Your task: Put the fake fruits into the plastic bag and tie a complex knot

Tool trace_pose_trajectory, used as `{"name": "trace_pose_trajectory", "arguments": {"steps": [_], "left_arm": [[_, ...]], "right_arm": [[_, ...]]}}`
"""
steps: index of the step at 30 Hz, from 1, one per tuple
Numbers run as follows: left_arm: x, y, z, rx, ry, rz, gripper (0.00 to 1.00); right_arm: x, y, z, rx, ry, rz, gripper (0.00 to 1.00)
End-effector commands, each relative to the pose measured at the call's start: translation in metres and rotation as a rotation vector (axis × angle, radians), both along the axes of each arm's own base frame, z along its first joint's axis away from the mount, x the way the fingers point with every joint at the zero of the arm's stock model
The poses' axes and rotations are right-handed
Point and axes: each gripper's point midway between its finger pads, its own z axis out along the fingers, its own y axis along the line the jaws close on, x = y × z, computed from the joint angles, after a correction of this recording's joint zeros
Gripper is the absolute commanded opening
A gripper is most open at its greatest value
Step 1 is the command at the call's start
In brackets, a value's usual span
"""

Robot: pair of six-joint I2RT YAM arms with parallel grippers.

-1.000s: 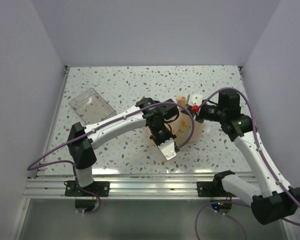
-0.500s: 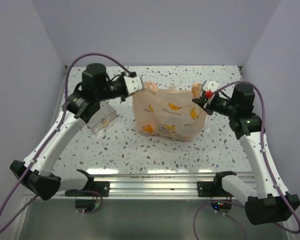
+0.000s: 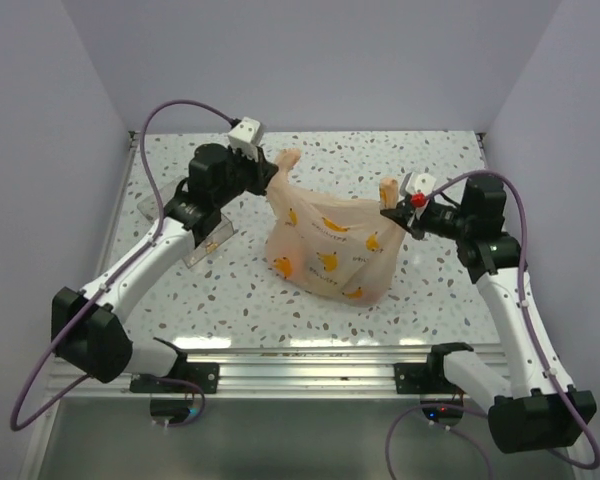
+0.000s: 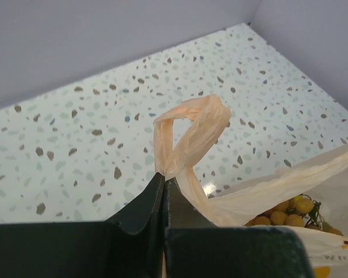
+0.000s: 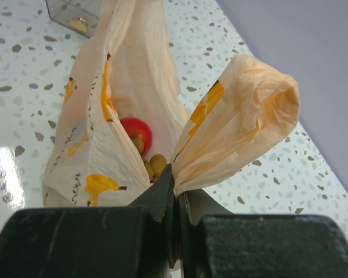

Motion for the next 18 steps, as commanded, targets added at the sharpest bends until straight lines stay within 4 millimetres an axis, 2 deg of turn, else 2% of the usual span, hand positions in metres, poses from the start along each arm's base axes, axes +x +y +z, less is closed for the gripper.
{"name": "trace_pose_trajectory", "arguments": {"steps": [1, 4, 6, 7, 9, 10, 12, 13, 14, 15, 16, 18], "left_arm": [[0.022, 0.009, -0.027, -0.101, 0.09, 0.122, 0.0], [0.042, 0.017, -0.044, -0.083, 0.106, 0.179, 0.0], [0.062, 0.02, -0.066, -0.039, 0.138, 0.212, 0.0], [0.072, 0.018, -0.086, -0.011, 0.171, 0.224, 0.0], [0.084, 0.017, -0.096, 0.012, 0.173, 0.231, 0.0], [0.089, 0.015, -0.113, 0.031, 0.199, 0.231, 0.0], [0.098, 0.013, -0.121, 0.044, 0.206, 0.239, 0.0], [0.103, 0.012, -0.135, 0.059, 0.227, 0.245, 0.0], [0.106, 0.012, -0.138, 0.073, 0.226, 0.242, 0.0], [0.107, 0.011, -0.144, 0.078, 0.232, 0.242, 0.0], [0.109, 0.01, -0.156, 0.091, 0.251, 0.242, 0.0], [0.111, 0.01, -0.167, 0.117, 0.268, 0.238, 0.0]], "right_arm": [[-0.009, 0.003, -0.012, -0.05, -0.057, 0.075, 0.0], [-0.027, 0.013, -0.004, -0.074, -0.11, 0.169, 0.0], [-0.038, 0.021, -0.003, -0.099, -0.131, 0.226, 0.0], [-0.046, 0.03, -0.003, -0.11, -0.143, 0.271, 0.0], [-0.056, 0.034, -0.015, -0.172, -0.16, 0.319, 0.0], [-0.065, 0.04, -0.02, -0.189, -0.17, 0.36, 0.0], [-0.071, 0.039, -0.047, -0.248, -0.162, 0.4, 0.0], [-0.074, 0.039, -0.057, -0.268, -0.161, 0.424, 0.0], [-0.079, 0.037, -0.076, -0.302, -0.152, 0.454, 0.0], [-0.082, 0.036, -0.087, -0.325, -0.147, 0.471, 0.0], [-0.088, 0.035, -0.105, -0.358, -0.151, 0.513, 0.0], [-0.095, 0.033, -0.122, -0.38, -0.13, 0.54, 0.0]]}}
